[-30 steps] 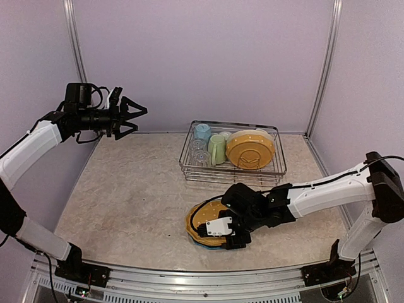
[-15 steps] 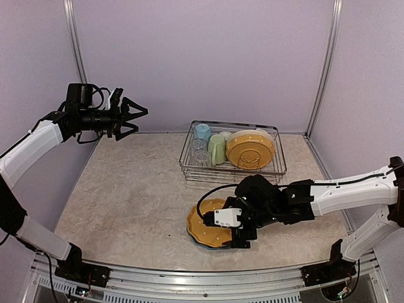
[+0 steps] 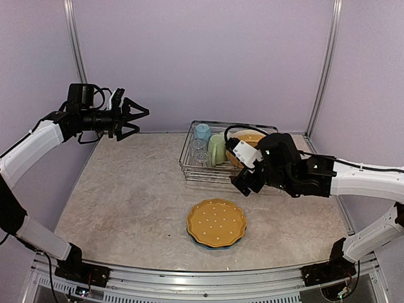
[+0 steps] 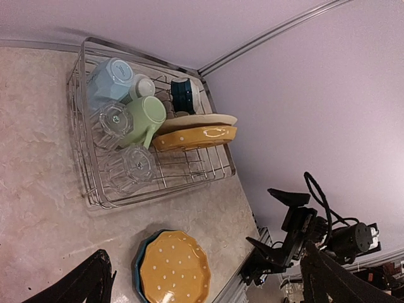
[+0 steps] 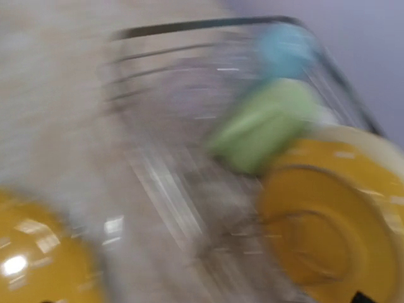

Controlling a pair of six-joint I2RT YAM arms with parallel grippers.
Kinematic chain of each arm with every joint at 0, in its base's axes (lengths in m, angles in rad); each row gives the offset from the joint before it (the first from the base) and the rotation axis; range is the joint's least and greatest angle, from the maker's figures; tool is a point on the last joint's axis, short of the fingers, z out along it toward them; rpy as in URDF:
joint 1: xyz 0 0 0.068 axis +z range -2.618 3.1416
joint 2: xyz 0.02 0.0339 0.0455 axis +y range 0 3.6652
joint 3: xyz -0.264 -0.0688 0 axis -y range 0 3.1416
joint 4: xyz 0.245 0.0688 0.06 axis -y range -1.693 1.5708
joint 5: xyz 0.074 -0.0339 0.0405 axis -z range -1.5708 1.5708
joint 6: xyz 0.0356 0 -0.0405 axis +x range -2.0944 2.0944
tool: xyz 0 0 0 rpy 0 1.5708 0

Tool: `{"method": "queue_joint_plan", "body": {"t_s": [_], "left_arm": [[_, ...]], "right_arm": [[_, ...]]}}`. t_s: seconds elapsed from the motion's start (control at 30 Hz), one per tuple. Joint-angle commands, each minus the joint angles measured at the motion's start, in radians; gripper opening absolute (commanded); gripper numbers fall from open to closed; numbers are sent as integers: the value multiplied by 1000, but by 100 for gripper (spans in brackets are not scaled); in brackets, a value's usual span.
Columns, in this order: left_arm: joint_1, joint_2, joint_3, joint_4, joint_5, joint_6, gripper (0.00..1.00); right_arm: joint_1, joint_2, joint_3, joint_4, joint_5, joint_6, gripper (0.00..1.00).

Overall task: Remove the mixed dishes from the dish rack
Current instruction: Grab the plate from the dish rack.

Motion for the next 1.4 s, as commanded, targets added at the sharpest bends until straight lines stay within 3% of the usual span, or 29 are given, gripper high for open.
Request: {"method": "queue_joint_plan", "body": {"t_s": [0.0,0.23,0.33,0.43,0.6,0.8,0.97,1.37], "left_arm": [[-13,9,13,-10,9,5,99],[-19,4,13,-6,28,-4,99],[-26,4,14,-3,38,-9,99],[-33,2,13,0,43,-13,99],[-39,2,10,12,58,-24,99],[-38,-3,7,21,69,-30,99],[-39,-6,5,27,78,-36,99],[-39,-10,1,41,96,-48,99]], "right_arm": [[-96,40,66,-61,42,32,100],[-276,28,91,-25,-160,6,100],[-369,12,115,-31,-371,-9,98],[-454,-3,110,-45,-621,-109,89],[-590,-49,61,17,-840,-287,88],[-672,-10,89,-29,-989,-547,85],[-728,70,150,-60,-1068,-649,83],[-846,278,297,-144,-1175,-686,74]]}}
